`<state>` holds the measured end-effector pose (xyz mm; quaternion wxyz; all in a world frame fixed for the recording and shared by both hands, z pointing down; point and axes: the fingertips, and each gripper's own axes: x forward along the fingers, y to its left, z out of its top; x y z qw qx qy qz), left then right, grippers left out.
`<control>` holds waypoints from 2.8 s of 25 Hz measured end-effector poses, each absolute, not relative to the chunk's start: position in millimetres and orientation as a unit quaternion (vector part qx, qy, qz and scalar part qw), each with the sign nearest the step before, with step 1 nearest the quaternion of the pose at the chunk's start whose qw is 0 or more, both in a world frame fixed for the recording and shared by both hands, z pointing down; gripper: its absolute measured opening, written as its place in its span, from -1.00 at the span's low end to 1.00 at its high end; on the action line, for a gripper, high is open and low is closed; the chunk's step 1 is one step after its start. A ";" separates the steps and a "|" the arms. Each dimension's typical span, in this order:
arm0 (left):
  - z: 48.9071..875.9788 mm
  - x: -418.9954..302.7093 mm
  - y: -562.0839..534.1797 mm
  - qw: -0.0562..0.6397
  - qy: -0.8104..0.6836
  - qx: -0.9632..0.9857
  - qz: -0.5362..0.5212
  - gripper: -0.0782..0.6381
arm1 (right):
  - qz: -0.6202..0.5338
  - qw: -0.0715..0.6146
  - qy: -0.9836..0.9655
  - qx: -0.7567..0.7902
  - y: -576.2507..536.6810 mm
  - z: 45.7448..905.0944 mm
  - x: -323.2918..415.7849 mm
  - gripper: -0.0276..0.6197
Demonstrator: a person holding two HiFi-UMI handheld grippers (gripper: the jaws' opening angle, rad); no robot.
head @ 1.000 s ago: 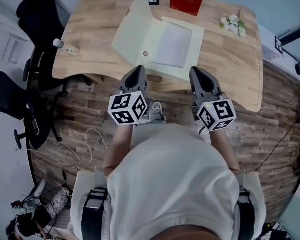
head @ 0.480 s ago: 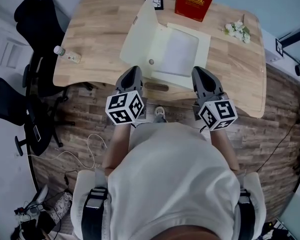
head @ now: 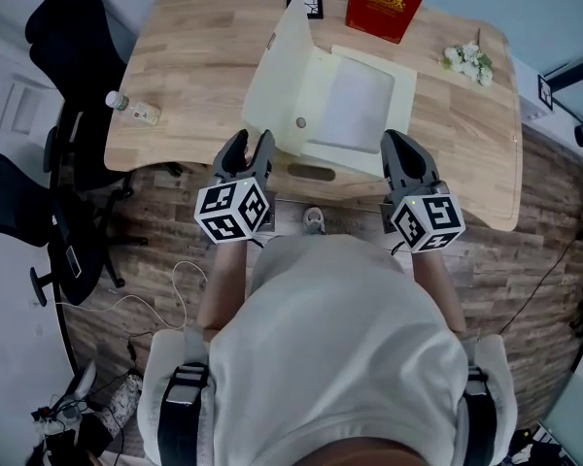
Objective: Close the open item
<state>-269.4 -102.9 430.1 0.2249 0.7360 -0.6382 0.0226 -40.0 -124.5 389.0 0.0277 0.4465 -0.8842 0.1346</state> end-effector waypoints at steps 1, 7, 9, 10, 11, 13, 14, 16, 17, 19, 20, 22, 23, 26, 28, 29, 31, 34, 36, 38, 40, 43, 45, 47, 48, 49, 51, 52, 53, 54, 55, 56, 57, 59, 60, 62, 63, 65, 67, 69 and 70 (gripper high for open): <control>429.6 -271.7 -104.4 0.223 -0.640 0.735 0.021 -0.20 | 0.136 0.029 -0.883 0.448 -125.1 390.7 -39.7 -0.85; 417.6 -277.1 -118.6 0.208 -0.637 0.742 0.006 -0.14 | 0.140 0.035 -0.878 0.457 -128.0 396.9 -39.4 -0.85; 413.4 -277.7 -123.7 0.201 -0.636 0.745 0.002 -0.14 | 0.141 0.036 -0.876 0.460 -129.4 399.2 -38.5 -0.85; 411.7 -278.1 -126.4 0.197 -0.635 0.747 0.002 -0.15 | 0.141 0.037 -0.874 0.463 -130.1 400.4 -38.0 -0.85; 410.2 -278.7 -129.1 0.194 -0.635 0.748 0.003 -0.18 | 0.142 0.037 -0.873 0.465 -130.7 401.5 -37.5 -0.85; 408.0 -280.2 -134.0 0.186 -0.636 0.749 0.006 -0.30 | 0.143 0.039 -0.871 0.468 -131.6 403.6 -36.6 -0.85; 407.1 -280.7 -136.1 0.183 -0.636 0.750 0.007 -0.32 | 0.143 0.041 -0.870 0.469 -131.9 404.9 -36.2 -0.85; 405.2 -281.5 -139.9 0.179 -0.637 0.750 0.006 -0.37 | 0.141 0.046 -0.869 0.472 -132.5 407.3 -35.5 -0.85; 404.4 -281.8 -141.5 0.177 -0.637 0.750 0.006 -0.42 | 0.141 0.047 -0.869 0.473 -132.9 408.3 -35.2 -0.85; 403.2 -281.9 -144.4 0.174 -0.638 0.750 0.006 -0.51 | 0.144 0.047 -0.867 0.475 -134.1 409.7 -34.4 -0.86; 402.7 -281.6 -145.8 0.173 -0.637 0.751 0.007 -0.54 | 0.145 0.047 -0.866 0.476 -135.0 410.1 -34.1 -0.85; 401.8 -281.2 -148.5 0.168 -0.638 0.752 0.009 -0.58 | 0.144 0.047 -0.865 0.478 -137.3 410.5 -33.7 -0.85; 401.5 -281.4 -149.5 0.165 -0.639 0.751 0.011 -0.60 | 0.143 0.047 -0.864 0.480 -138.2 410.7 -33.5 -0.85; 401.1 -281.2 -151.8 0.161 -0.641 0.750 0.011 -0.69 | 0.145 0.046 -0.862 0.484 -140.8 412.3 -31.9 -0.85; 400.0 -279.4 -152.8 0.160 -0.637 0.754 0.010 -0.70 | 0.146 0.045 -0.859 0.489 -142.2 413.3 -29.4 -0.85; 399.1 -278.3 -152.9 0.158 -0.635 0.756 0.009 -0.70 | 0.147 0.045 -0.857 0.492 -142.5 413.8 -27.5 -0.85; 397.5 -276.5 -152.6 0.155 -0.633 0.758 0.009 -0.70 | 0.149 0.047 -0.852 0.499 -142.1 416.4 -22.8 -0.85; 396.7 -274.1 -152.6 0.154 -0.632 0.760 0.009 -0.70 | 0.153 0.056 -0.846 0.507 -141.0 424.6 -14.2 -0.85; 396.5 -271.9 -152.7 0.154 -0.631 0.760 0.009 -0.70 | 0.157 0.061 -0.843 0.511 -139.9 430.4 -8.8 -0.85; 396.0 -268.5 -152.2 0.154 -0.630 0.761 0.010 -0.70 | 0.160 0.066 -0.840 0.514 -138.5 435.2 -3.9 -0.85; 395.0 -263.4 -150.8 0.151 -0.627 0.764 0.014 -0.70 | 0.162 0.069 -0.839 0.515 -137.4 438.2 0.4 -0.85; 392.5 -253.4 -148.7 0.143 -0.625 0.767 0.020 -0.70 | 0.164 0.072 -0.839 0.515 -137.0 440.1 7.2 -0.85; 391.6 -246.1 -147.6 0.140 -0.624 0.768 0.024 -0.70 | 0.165 0.074 -0.839 0.513 -137.1 440.9 11.8 -0.85; 390.1 -238.3 -147.4 0.138 -0.623 0.770 0.028 -0.70 | 0.166 0.076 -0.840 0.510 -138.2 440.5 16.4 -0.85; 389.2 -234.6 -147.7 0.137 -0.622 0.770 0.029 -0.70 | 0.166 0.077 -0.841 0.509 -139.1 439.9 18.8 -0.85; 388.5 -231.3 -147.8 0.136 -0.622 0.771 0.031 -0.70 | 0.167 0.076 -0.841 0.508 -139.9 439.3 21.2 -0.85; 388.2 -225.9 -146.6 0.136 -0.622 0.770 0.034 -0.70 | 0.168 0.076 -0.842 0.507 -140.1 439.0 25.1 -0.86; 388.4 -223.6 -145.5 0.136 -0.622 0.770 0.035 -0.70 | 0.169 0.076 -0.842 0.507 -139.6 439.2 26.6 -0.85; 388.6 -221.3 -144.4 0.136 -0.622 0.770 0.036 -0.70 | 0.169 0.077 -0.843 0.506 -139.1 439.5 27.9 -0.85; 388.5 -219.0 -143.6 0.136 -0.621 0.771 0.037 -0.70 | 0.169 0.078 -0.843 0.505 -138.8 439.8 29.1 -0.85; 388.2 -216.5 -143.1 0.135 -0.621 0.771 0.039 -0.70 | 0.170 0.078 -0.843 0.504 -138.7 439.8 30.3 -0.85; 387.9 -213.6 -142.9 0.134 -0.620 0.772 0.042 -0.70 | 0.170 0.079 -0.844 0.503 -138.9 439.8 31.4 -0.85; 387.8 -210.7 -142.9 0.132 -0.619 0.773 0.045 -0.70 | 0.171 0.079 -0.844 0.503 -139.2 440.0 32.5 -0.85; 388.4 -205.1 -142.6 0.129 -0.617 0.775 0.051 -0.70 | 0.172 0.080 -0.844 0.501 -139.6 440.9 34.3 -0.85; 388.9 -202.4 -142.3 0.127 -0.616 0.775 0.054 -0.70 | 0.173 0.080 -0.844 0.501 -139.7 441.4 34.9 -0.85; 389.3 -197.0 -141.5 0.124 -0.614 0.777 0.060 -0.70 | 0.174 0.079 -0.845 0.500 -139.4 441.7 36.2 -0.85; 389.1 -194.3 -141.1 0.122 -0.613 0.778 0.063 -0.69 | 0.175 0.078 -0.845 0.500 -139.3 441.4 36.9 -0.85; 388.3 -189.3 -140.6 0.121 -0.611 0.779 0.066 -0.69 | 0.175 0.076 -0.845 0.500 -139.2 440.6 38.4 -0.85; 388.5 -184.9 -140.4 0.121 -0.610 0.780 0.068 -0.68 | 0.176 0.075 -0.845 0.500 -139.1 441.0 40.5 -0.85; 389.5 -180.7 -139.6 0.121 -0.609 0.781 0.072 -0.68 | 0.177 0.074 -0.845 0.499 -138.7 441.6 42.5 -0.85; 389.9 -178.5 -139.1 0.121 -0.608 0.781 0.073 -0.68 | 0.177 0.074 -0.845 0.499 -138.5 441.6 43.7 -0.85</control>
